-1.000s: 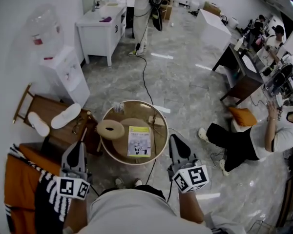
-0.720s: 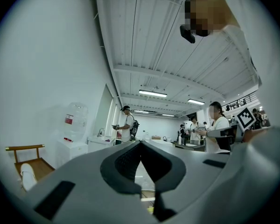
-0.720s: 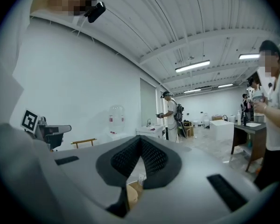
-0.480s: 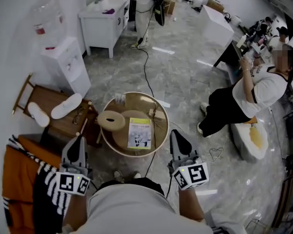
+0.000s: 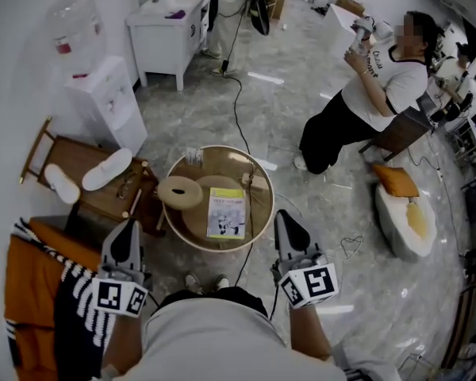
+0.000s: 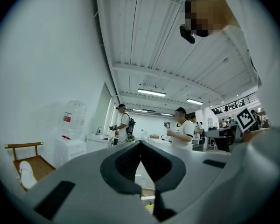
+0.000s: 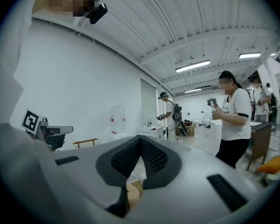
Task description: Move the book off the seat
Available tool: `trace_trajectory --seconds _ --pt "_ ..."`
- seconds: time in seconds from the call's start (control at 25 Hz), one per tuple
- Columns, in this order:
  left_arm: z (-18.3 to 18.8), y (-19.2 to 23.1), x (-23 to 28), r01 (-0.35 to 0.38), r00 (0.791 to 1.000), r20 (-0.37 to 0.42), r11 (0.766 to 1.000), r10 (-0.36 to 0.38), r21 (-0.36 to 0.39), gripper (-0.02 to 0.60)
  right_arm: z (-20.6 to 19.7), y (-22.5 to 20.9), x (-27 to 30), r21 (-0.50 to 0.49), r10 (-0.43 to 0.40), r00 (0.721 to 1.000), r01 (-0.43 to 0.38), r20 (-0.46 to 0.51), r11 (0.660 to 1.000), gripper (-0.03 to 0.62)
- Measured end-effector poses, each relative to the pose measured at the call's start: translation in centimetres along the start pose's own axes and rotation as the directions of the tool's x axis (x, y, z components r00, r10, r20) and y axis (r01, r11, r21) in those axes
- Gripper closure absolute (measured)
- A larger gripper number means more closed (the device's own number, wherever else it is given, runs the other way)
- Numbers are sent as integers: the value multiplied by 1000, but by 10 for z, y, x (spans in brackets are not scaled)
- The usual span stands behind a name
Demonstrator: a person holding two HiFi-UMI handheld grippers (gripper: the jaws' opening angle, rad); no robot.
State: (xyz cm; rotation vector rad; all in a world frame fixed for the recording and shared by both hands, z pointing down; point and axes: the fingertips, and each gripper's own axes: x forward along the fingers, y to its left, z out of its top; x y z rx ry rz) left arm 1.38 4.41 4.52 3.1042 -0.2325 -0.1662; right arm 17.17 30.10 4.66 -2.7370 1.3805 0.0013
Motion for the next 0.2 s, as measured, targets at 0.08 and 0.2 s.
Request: trace_trajectory --seconds 0.08,0.2 --pt "-1 -2 2 1 1000 -2 1000 -1 -2 565 0 -2 0 -1 1 1000 -1 0 1000 572" --pt "-3 -5 5 1 1000 -3 1000 -1 -3 565 -1 -7 1 -3 1 1000 -1 1 1000 572"
